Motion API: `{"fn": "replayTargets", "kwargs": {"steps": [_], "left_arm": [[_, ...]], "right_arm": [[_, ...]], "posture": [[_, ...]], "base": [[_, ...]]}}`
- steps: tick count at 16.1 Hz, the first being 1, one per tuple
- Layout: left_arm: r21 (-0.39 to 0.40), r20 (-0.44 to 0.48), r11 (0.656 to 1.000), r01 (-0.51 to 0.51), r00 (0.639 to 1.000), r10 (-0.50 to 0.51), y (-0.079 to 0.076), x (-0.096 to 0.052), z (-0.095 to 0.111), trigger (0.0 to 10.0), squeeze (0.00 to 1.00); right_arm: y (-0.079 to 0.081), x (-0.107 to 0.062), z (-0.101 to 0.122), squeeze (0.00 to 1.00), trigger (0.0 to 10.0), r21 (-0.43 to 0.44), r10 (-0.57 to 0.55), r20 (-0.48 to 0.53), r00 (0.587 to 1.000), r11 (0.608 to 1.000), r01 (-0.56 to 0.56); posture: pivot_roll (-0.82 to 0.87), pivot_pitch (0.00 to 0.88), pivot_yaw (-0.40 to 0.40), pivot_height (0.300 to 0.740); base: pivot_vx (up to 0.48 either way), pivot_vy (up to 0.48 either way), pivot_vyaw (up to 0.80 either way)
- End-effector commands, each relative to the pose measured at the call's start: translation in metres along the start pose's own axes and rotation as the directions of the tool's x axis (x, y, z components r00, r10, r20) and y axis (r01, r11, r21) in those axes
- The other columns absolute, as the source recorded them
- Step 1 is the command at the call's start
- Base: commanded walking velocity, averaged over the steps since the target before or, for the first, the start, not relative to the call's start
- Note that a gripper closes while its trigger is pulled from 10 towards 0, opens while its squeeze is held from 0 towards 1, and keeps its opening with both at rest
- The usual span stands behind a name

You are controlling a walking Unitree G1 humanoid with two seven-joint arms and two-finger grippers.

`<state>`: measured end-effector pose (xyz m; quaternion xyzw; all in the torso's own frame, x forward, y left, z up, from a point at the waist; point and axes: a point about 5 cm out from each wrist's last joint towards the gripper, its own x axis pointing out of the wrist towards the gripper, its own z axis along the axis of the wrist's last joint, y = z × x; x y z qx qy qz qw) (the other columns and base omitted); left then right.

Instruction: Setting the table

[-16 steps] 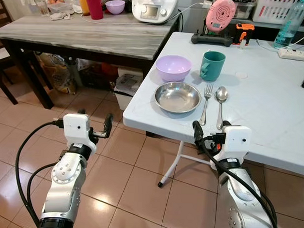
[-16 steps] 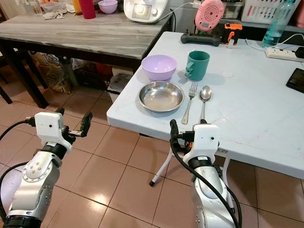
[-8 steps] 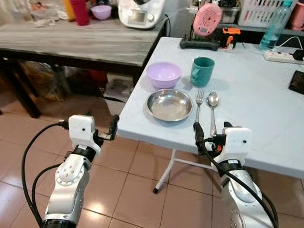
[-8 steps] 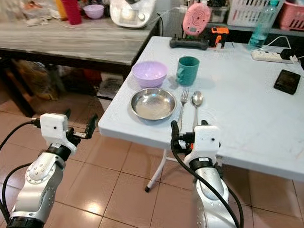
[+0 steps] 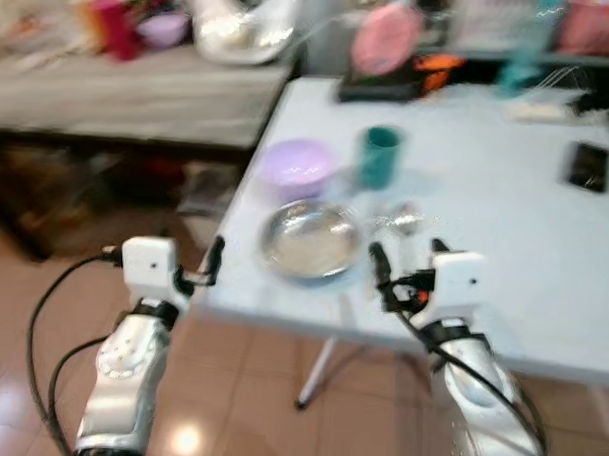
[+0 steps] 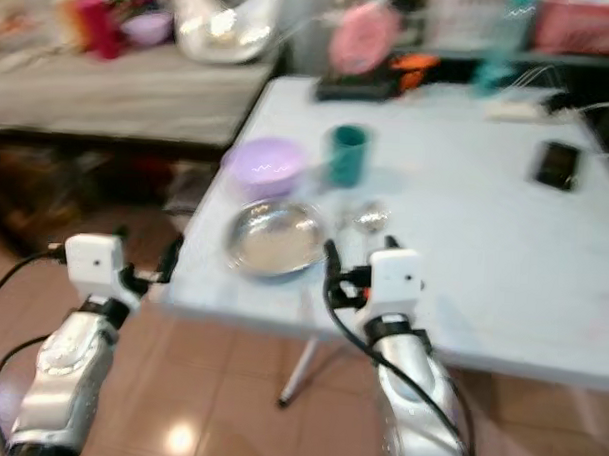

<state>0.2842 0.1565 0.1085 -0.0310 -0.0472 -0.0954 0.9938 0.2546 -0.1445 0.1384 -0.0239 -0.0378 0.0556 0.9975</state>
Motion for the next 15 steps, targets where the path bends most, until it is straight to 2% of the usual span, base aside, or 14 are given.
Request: {"fn": "replayTargets", "kwargs": {"steps": [1,3,5,9,12,13,15], "left_arm": [[0.034,-0.008,0.999,-0.016,1.0,0.017,0.012,-0.005,0.001,10.0,0.0],[0.035,-0.015,0.999,-0.02,1.0,0.02,0.013,-0.008,0.0,10.0,0.0],[0.08,-0.027,0.997,-0.01,1.0,0.012,0.017,-0.015,-0.002,10.0,0.0],[0.141,-0.062,0.99,-0.008,0.998,0.017,0.034,-0.028,-0.006,10.0,0.0],[0.19,-0.082,0.98,0.064,0.995,-0.049,0.038,-0.035,-0.008,10.0,0.0],[0.196,-0.092,0.976,0.098,0.992,-0.081,0.038,-0.038,-0.009,10.0,0.0],[0.209,-0.103,0.97,0.127,0.989,-0.107,0.04,-0.042,-0.009,10.0,0.0]], "right_arm": [[0.009,0.002,0.009,0.0,10.0,0.017,0.025,0.038,0.999,1.0,-0.026],[0.01,0.0,0.007,0.0,10.0,0.02,0.027,0.03,0.999,0.999,-0.028],[0.011,-0.001,0.007,0.0,10.0,0.032,0.031,0.028,0.999,0.999,-0.032],[0.018,-0.003,0.007,0.0,10.0,0.051,0.088,0.015,0.996,0.995,-0.089],[0.018,-0.005,0.004,0.0,10.0,0.07,0.103,-0.006,0.995,0.992,-0.102],[0.017,-0.003,0.004,0.0,10.0,0.092,0.11,-0.02,0.994,0.99,-0.107],[0.012,0.006,0.004,0.0,10.0,0.08,0.11,-0.037,0.993,0.991,-0.107]], "posture": [[-0.23,0.058,0.064,0.74],[-0.23,0.061,0.065,0.74],[-0.23,0.065,0.066,0.74],[-0.23,0.073,0.069,0.74],[-0.23,0.084,0.063,0.74],[-0.23,0.085,0.064,0.74],[-0.23,0.1,0.068,0.74]], "base": [[0.416,0.0,0.0],[0.208,0.0,0.0],[0.0,0.0,0.0],[0.0,0.0,0.0],[0.0,0.0,0.0],[0.0,0.0,0.0],[0.0,0.0,0.0]]}}
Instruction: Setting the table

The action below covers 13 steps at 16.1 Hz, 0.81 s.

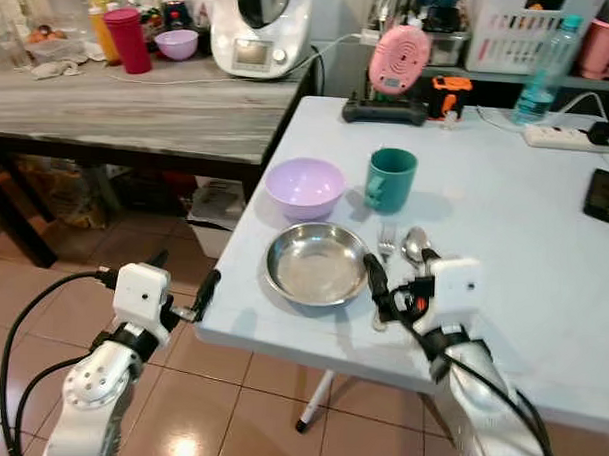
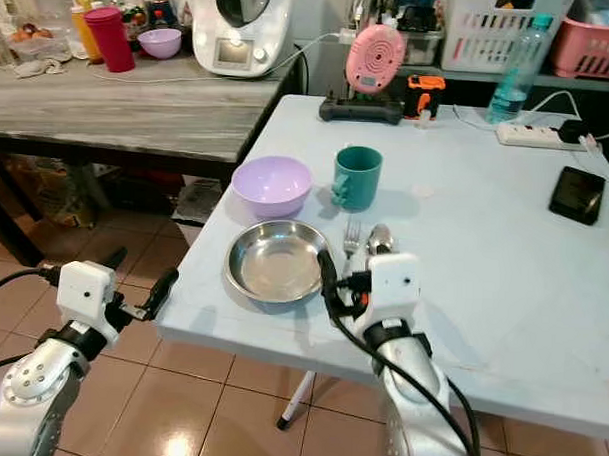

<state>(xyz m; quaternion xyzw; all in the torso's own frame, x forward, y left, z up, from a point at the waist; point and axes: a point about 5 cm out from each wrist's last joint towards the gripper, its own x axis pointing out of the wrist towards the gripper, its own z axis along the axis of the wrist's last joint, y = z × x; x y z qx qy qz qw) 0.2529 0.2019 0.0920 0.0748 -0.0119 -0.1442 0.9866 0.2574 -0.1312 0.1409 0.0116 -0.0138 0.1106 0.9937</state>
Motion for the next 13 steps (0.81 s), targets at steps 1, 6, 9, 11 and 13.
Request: {"fn": "replayTargets", "kwargs": {"steps": [1,6,9,11,13], "left_arm": [[0.027,0.003,0.999,0.032,0.999,-0.032,0.001,-0.003,0.001,10.0,0.0],[0.029,-0.003,0.996,0.087,0.996,-0.087,-0.002,-0.007,0.0,10.0,0.0],[0.029,0.003,0.996,0.09,0.996,-0.09,-0.002,-0.008,0.001,10.0,0.0],[0.03,0.006,0.995,0.09,0.996,-0.091,-0.001,-0.009,0.002,10.0,0.0],[0.035,0.009,0.995,0.097,0.995,-0.098,0.0,-0.009,0.003,10.0,0.0]], "right_arm": [[-0.006,0.005,0.003,0.0,10.0,0.028,-0.018,-0.009,1.0,0.999,0.018],[-0.008,0.023,-0.003,0.0,10.0,0.044,0.009,-0.078,0.997,0.999,-0.005],[0.005,0.035,-0.004,0.0,10.0,0.106,0.051,-0.086,0.995,0.993,-0.042],[0.009,0.04,-0.005,0.0,10.0,0.105,0.061,-0.096,0.994,0.993,-0.05],[0.015,0.043,-0.006,0.0,10.0,0.134,0.078,-0.109,0.991,0.989,-0.063]], "posture": [[-0.22,0.104,0.068,0.74],[-0.22,0.117,0.065,0.74],[-0.2,0.116,0.066,0.74],[-0.19,0.114,0.066,0.74],[-0.19,0.114,0.07,0.74]], "base": [[0.0,0.0,0.0],[0.0,0.0,0.0],[0.0,0.0,0.0],[0.0,0.0,0.0],[0.0,0.0,0.0]]}}
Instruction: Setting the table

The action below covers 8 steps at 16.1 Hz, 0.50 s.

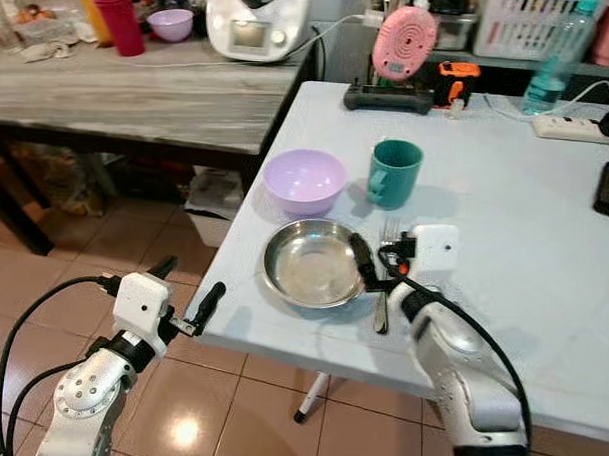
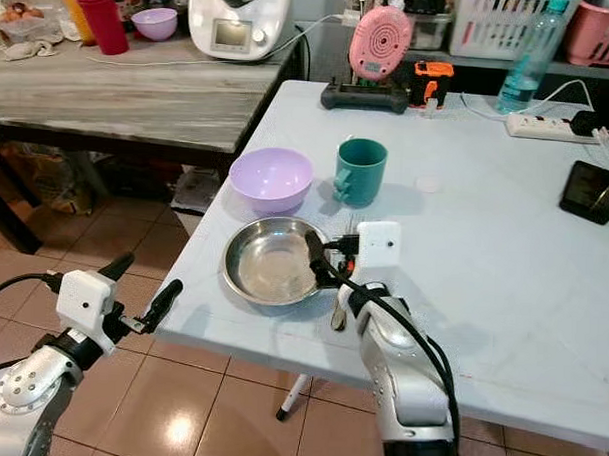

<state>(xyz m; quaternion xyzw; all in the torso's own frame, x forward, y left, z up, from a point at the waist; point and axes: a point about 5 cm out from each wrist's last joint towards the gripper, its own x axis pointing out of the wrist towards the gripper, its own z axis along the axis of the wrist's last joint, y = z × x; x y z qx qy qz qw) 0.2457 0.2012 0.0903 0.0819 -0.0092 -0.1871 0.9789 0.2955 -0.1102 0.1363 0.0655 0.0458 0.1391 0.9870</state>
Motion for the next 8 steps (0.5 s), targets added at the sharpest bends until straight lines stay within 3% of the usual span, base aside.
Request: {"fn": "replayTargets", "kwargs": {"steps": [1,4,8], "left_arm": [[0.018,0.014,0.999,0.038,0.999,-0.038,0.001,-0.002,0.005,10.0,0.0],[-0.003,0.019,0.996,0.087,0.996,-0.087,-0.001,-0.002,0.004,10.0,0.0],[-0.005,0.02,0.99,0.142,0.99,-0.142,-0.002,-0.001,0.005,10.0,0.0]], "right_arm": [[0.009,0.004,-0.004,0.0,10.0,0.028,0.033,-0.027,0.999,0.999,-0.033],[0.022,0.01,-0.007,0.0,10.0,0.024,0.066,-0.052,0.996,0.998,-0.064],[0.019,0.009,-0.01,0.0,10.0,0.066,0.029,-0.074,0.997,0.998,-0.024]], "posture": [[-0.19,0.116,0.072,0.74],[-0.19,0.119,0.076,0.74],[-0.19,0.117,0.082,0.74]], "base": [[0.0,0.0,0.0],[0.0,0.0,0.0],[0.0,0.0,0.0]]}}
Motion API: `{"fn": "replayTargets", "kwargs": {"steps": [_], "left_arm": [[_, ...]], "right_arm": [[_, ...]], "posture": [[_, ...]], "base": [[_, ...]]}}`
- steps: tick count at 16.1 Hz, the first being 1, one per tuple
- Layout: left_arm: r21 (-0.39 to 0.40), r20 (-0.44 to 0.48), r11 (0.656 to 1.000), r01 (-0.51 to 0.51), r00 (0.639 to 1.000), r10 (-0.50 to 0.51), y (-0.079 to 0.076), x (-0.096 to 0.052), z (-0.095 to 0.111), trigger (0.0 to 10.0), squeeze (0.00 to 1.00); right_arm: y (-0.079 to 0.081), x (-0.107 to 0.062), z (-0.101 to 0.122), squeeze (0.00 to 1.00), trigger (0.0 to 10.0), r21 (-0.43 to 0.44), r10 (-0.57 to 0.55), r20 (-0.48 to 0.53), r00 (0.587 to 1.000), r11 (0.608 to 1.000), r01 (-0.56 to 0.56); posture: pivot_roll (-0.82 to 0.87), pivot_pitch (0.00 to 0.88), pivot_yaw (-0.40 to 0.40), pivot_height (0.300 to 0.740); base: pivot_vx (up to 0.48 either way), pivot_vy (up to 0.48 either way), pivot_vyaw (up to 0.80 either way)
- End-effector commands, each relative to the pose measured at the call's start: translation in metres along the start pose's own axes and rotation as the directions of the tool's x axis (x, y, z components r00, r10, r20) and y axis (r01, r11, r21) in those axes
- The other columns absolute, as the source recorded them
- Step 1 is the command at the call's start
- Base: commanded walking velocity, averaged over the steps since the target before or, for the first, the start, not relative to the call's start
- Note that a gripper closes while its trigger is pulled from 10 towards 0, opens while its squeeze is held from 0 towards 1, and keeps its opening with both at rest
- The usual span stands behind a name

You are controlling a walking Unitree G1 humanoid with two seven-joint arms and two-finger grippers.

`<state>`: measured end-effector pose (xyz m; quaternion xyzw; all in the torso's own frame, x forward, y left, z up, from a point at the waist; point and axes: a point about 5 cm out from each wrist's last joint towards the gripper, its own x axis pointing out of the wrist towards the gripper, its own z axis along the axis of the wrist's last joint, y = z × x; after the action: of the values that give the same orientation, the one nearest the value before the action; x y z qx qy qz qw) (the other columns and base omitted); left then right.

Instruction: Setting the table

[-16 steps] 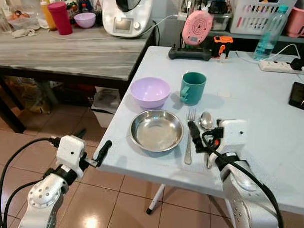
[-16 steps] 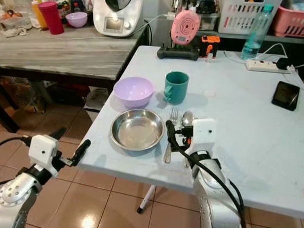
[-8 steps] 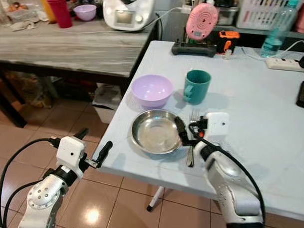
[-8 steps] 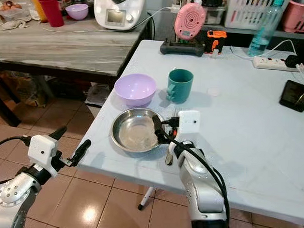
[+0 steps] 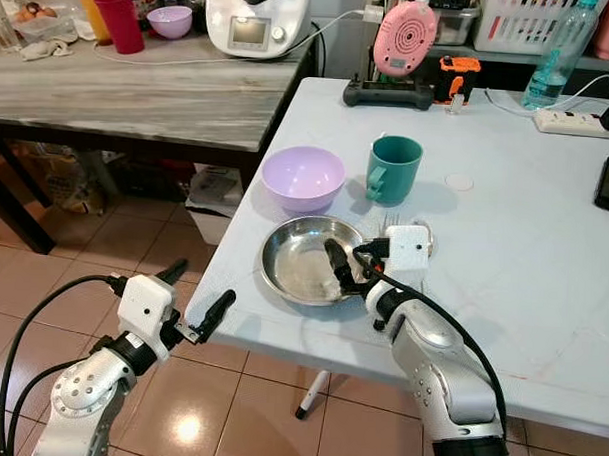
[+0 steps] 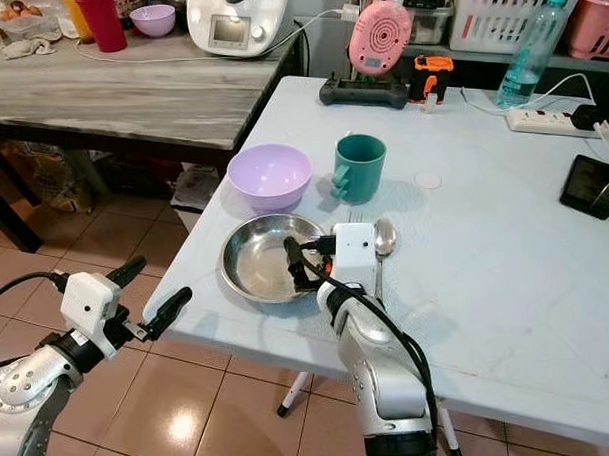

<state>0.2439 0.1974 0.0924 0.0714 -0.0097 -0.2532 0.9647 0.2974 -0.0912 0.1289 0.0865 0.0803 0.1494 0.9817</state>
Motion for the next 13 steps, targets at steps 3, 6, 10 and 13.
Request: {"fn": "replayTargets", "kwargs": {"steps": [3,6,10,13], "left_arm": [[0.037,0.003,0.999,0.038,0.999,-0.038,0.001,0.0,0.003,10.0,0.0],[0.033,0.007,0.998,0.053,0.999,-0.054,-0.003,0.001,0.001,10.0,0.0],[0.03,0.016,0.998,0.061,0.998,-0.062,-0.006,0.003,0.002,10.0,0.0],[0.027,0.027,0.997,0.068,0.997,-0.069,-0.01,0.005,0.003,10.0,0.0]], "right_arm": [[-0.001,0.003,-0.001,0.0,10.0,0.038,-0.018,-0.02,1.0,0.999,0.019],[-0.002,0.003,-0.001,0.0,10.0,0.058,-0.023,-0.032,0.999,0.998,0.025],[0.0,0.004,-0.004,0.0,10.0,0.051,-0.006,-0.056,0.998,0.999,0.008],[0.004,0.005,-0.01,0.0,10.0,0.056,0.018,-0.09,0.996,0.998,-0.013]], "posture": [[-0.19,0.114,0.082,0.74],[-0.2,0.115,0.079,0.74],[-0.19,0.119,0.073,0.74],[-0.19,0.121,0.072,0.74]], "base": [[0.0,0.0,0.0],[0.0,0.0,0.0],[0.0,0.0,0.0],[0.0,0.0,0.0]]}}
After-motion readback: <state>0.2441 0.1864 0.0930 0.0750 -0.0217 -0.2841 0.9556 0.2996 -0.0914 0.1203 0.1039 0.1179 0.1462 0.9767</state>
